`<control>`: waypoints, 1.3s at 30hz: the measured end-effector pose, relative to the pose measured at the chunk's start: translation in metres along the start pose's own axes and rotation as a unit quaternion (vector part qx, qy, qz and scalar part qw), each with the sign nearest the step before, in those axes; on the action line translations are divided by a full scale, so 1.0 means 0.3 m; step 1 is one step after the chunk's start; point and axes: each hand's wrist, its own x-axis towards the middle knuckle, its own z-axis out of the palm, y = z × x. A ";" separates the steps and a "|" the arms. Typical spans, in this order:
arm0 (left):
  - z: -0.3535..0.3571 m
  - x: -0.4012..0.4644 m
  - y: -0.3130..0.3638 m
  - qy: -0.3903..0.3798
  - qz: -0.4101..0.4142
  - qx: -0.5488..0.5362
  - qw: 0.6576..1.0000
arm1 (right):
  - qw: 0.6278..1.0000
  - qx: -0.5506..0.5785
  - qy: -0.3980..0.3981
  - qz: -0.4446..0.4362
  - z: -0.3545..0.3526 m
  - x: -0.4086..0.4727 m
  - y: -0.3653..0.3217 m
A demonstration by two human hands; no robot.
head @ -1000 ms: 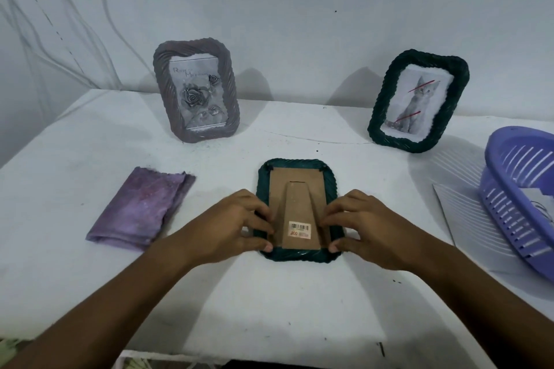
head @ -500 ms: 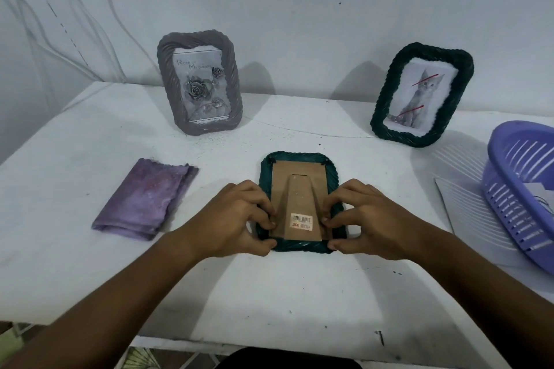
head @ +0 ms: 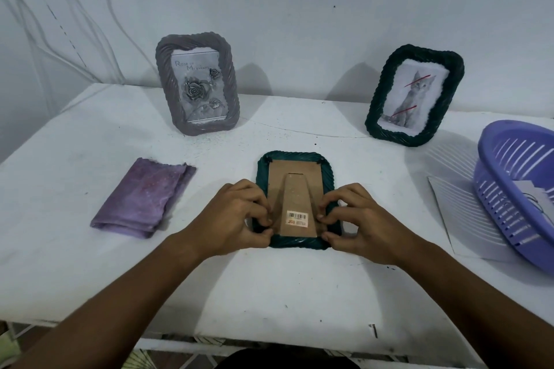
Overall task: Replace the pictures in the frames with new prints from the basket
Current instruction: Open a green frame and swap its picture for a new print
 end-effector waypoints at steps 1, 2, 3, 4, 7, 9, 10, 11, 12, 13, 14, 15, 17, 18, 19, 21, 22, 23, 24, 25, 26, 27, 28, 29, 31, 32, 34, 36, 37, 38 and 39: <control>0.003 -0.003 -0.007 -0.003 -0.006 -0.008 1.000 | 1.000 0.008 0.000 0.005 0.006 -0.003 0.001; 0.000 -0.005 -0.005 -0.006 -0.007 -0.017 1.000 | 1.000 0.019 0.005 0.014 0.004 -0.007 -0.004; -0.003 -0.006 -0.004 -0.012 -0.010 -0.026 1.000 | 0.999 0.037 0.011 0.033 0.002 -0.011 -0.009; -0.005 -0.005 -0.009 -0.020 -0.019 -0.039 0.999 | 0.996 0.062 0.018 0.067 0.007 -0.012 -0.009; -0.023 0.012 -0.010 -0.032 -0.060 -0.054 0.996 | 0.973 0.091 0.082 0.194 0.019 0.002 -0.011; -0.036 0.042 0.004 -0.010 -0.090 -0.050 0.995 | 0.949 0.076 0.104 0.287 0.010 0.034 -0.013; -0.041 0.063 0.012 0.002 -0.107 -0.051 0.993 | 0.939 0.066 0.094 0.325 0.000 0.056 -0.015; -0.045 0.085 0.022 0.009 -0.123 -0.053 0.991 | 0.931 0.060 0.078 0.351 -0.011 0.079 -0.018; -0.048 0.106 0.033 0.007 -0.132 -0.051 0.990 | 0.926 0.060 0.063 0.367 -0.022 0.100 -0.023; -0.045 0.125 0.038 -0.008 -0.140 -0.046 0.989 | 0.921 0.066 0.054 0.379 -0.029 0.116 -0.029; -0.042 0.140 0.045 -0.028 -0.145 -0.038 0.988 | 0.917 0.073 0.052 0.389 -0.034 0.129 -0.035; -0.040 0.154 0.050 -0.049 -0.152 -0.033 0.987 | 0.912 0.083 0.058 0.397 -0.039 0.138 -0.042; -0.040 0.175 0.060 -0.069 -0.171 -0.046 0.982 | 0.898 0.123 0.097 0.411 -0.056 0.149 -0.054; -0.044 0.184 0.069 -0.066 -0.190 -0.064 0.977 | 0.888 0.153 0.124 0.416 -0.072 0.153 -0.062; -0.054 0.195 0.082 -0.058 -0.214 -0.084 0.971 | 0.877 0.186 0.150 0.417 -0.091 0.158 -0.072; -0.079 0.217 0.112 -0.039 -0.254 -0.144 0.956 | 0.867 0.230 0.186 0.401 -0.135 0.170 -0.094; -0.091 0.228 0.126 -0.031 -0.265 -0.191 0.945 | 0.869 0.242 0.193 0.385 -0.158 0.178 -0.111; -0.104 0.235 0.138 -0.026 -0.276 -0.241 0.930 | 0.872 0.255 0.198 0.367 -0.176 0.187 -0.130; -0.117 0.240 0.150 -0.023 -0.287 -0.288 0.913 | 0.875 0.272 0.202 0.347 -0.189 0.198 -0.152; -0.130 0.241 0.158 -0.021 -0.297 -0.322 0.899 | 0.875 0.290 0.206 0.329 -0.195 0.209 -0.171; -0.144 0.238 0.165 -0.016 -0.306 -0.344 0.888 | 0.872 0.311 0.210 0.315 -0.196 0.220 -0.191; -0.158 0.234 0.166 -0.009 -0.315 -0.362 0.877 | 0.866 0.335 0.214 0.304 -0.193 0.230 -0.207; -0.174 0.229 0.166 0.001 -0.324 -0.381 0.866 | 0.859 0.359 0.216 0.295 -0.190 0.240 -0.221; -0.189 0.223 0.163 0.012 -0.330 -0.398 0.856 | 0.854 0.378 0.214 0.285 -0.183 0.248 -0.231; -0.221 0.207 0.152 0.033 -0.333 -0.414 0.846 | 0.854 0.400 0.199 0.267 -0.169 0.263 -0.247; -0.237 0.197 0.145 0.042 -0.335 -0.411 0.847 | 0.856 0.406 0.188 0.258 -0.163 0.269 -0.253; -0.257 0.176 0.123 0.053 -0.341 -0.392 0.853 | 0.863 0.411 0.164 0.245 -0.149 0.279 -0.262; -0.270 0.156 0.104 0.058 -0.340 -0.388 0.855 | 0.872 0.405 0.140 0.236 -0.134 0.287 -0.269; -0.272 0.146 0.095 0.059 -0.339 -0.393 0.853 | 0.878 0.399 0.128 0.230 -0.124 0.291 -0.273; -0.275 0.137 0.091 0.058 -0.338 -0.399 0.850 | 0.885 0.392 0.116 0.224 -0.116 0.293 -0.276; -0.276 0.129 0.086 0.057 -0.335 -0.409 0.847 | 0.891 0.384 0.104 0.217 -0.107 0.296 -0.279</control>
